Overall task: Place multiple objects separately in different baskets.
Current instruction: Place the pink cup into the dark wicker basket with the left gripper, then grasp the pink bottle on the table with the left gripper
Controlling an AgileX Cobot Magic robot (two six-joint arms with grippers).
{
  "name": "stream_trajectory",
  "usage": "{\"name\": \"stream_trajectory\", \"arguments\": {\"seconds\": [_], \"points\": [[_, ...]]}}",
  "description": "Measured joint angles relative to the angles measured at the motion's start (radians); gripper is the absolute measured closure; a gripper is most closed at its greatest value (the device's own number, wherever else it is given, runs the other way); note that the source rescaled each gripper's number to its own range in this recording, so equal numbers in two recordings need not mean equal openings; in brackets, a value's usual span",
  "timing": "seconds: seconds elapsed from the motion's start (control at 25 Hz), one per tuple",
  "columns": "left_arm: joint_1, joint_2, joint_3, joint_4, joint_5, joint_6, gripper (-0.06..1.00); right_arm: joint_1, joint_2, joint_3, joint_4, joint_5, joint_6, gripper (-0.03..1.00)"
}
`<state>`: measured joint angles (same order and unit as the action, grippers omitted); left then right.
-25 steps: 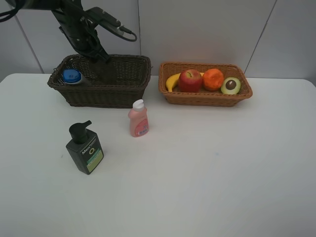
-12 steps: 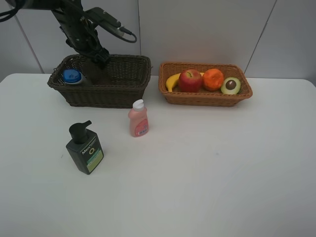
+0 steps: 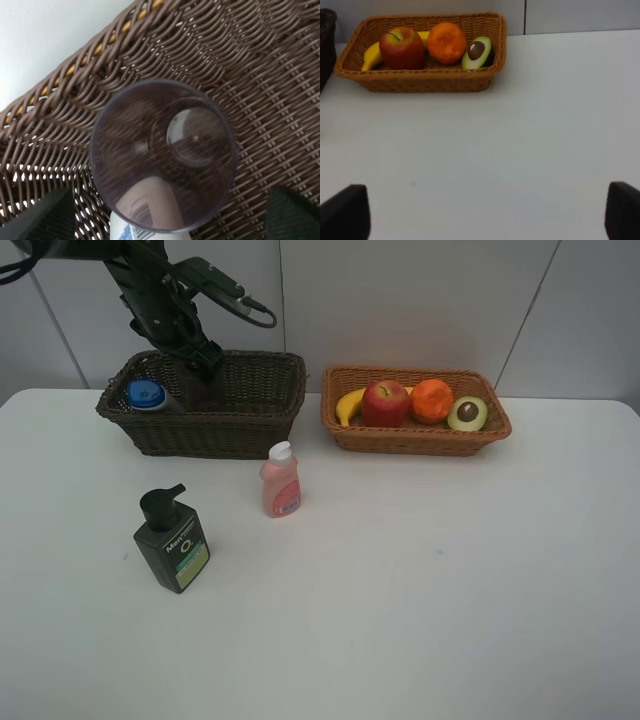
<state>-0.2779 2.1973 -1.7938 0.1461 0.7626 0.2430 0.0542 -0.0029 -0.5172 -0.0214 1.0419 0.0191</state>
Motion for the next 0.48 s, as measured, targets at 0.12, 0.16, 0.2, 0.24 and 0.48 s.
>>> {"name": "stream_trajectory", "arguments": {"seconds": [0.12, 0.16, 0.2, 0.24, 0.48], "points": [[0.000, 0.000, 0.000, 0.000, 0.000, 0.000, -0.05, 0.000, 0.000, 0.000, 0.000, 0.000, 0.000, -0.03], [0.000, 0.000, 0.000, 0.000, 0.000, 0.000, -0.05, 0.000, 0.000, 0.000, 0.000, 0.000, 0.000, -0.03], [0.000, -0.001, 0.000, 0.000, 0.000, 0.000, -0.05, 0.000, 0.000, 0.000, 0.000, 0.000, 0.000, -0.03], [0.000, -0.003, 0.000, 0.000, 0.000, 0.000, -0.05, 0.000, 0.000, 0.000, 0.000, 0.000, 0.000, -0.03], [0.000, -0.058, 0.000, -0.001, 0.031, 0.003, -0.05, 0.000, 0.000, 0.000, 0.000, 0.000, 0.000, -0.03]]}}
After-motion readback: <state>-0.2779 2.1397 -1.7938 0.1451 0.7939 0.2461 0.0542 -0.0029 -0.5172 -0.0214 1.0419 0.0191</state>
